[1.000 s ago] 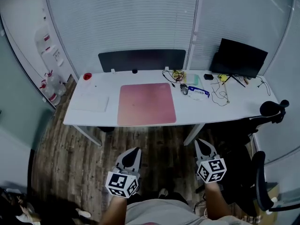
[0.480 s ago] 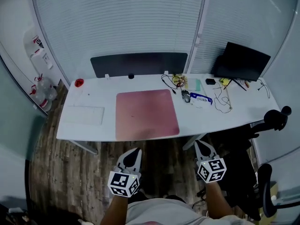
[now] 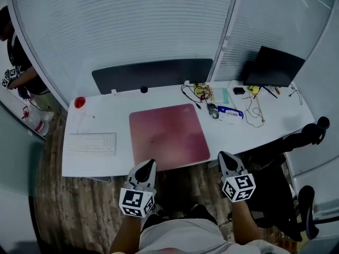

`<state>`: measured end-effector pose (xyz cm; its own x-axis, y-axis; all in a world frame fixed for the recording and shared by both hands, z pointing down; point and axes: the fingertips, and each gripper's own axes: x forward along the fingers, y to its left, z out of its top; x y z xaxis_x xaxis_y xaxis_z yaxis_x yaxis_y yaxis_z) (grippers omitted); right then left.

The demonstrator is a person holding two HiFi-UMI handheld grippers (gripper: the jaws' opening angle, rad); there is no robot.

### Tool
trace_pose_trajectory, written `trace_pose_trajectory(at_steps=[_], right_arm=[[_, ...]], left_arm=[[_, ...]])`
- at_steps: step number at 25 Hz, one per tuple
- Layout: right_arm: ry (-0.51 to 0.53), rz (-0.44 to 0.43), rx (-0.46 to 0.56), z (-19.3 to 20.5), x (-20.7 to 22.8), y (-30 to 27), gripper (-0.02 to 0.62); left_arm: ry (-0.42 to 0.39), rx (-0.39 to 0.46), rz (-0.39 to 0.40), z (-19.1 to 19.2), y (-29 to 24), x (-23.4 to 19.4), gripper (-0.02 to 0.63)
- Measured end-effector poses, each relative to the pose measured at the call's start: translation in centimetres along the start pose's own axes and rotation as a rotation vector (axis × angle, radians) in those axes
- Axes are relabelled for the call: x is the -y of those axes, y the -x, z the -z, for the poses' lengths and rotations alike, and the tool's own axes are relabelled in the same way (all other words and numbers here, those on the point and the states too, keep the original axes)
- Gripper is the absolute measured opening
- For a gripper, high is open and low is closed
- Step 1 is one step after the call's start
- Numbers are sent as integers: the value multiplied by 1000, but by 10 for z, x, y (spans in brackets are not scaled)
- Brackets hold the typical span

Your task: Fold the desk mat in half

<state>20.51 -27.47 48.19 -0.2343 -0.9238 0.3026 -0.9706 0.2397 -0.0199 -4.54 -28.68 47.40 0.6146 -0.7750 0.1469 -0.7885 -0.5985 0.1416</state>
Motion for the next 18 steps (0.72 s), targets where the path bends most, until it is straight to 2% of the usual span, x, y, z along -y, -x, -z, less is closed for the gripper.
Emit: trace_pose_trajectory(at_steps=[6,9,12,18], right_arm=[[-16,-21,-44,9,26,-35,52],[-17,-35,-120,24,44,-55,52],[-27,-87,-253,60,53,-78,163],[-38,-110,-532,167,64,-113,190]], left_arm=[[44,-10,-20,1,-25,3,11],[63,-12,-53,3,-33,4,11],[78,-30,-82,11,-42,6,11],[114,-72,-125,26,-47,12,12]])
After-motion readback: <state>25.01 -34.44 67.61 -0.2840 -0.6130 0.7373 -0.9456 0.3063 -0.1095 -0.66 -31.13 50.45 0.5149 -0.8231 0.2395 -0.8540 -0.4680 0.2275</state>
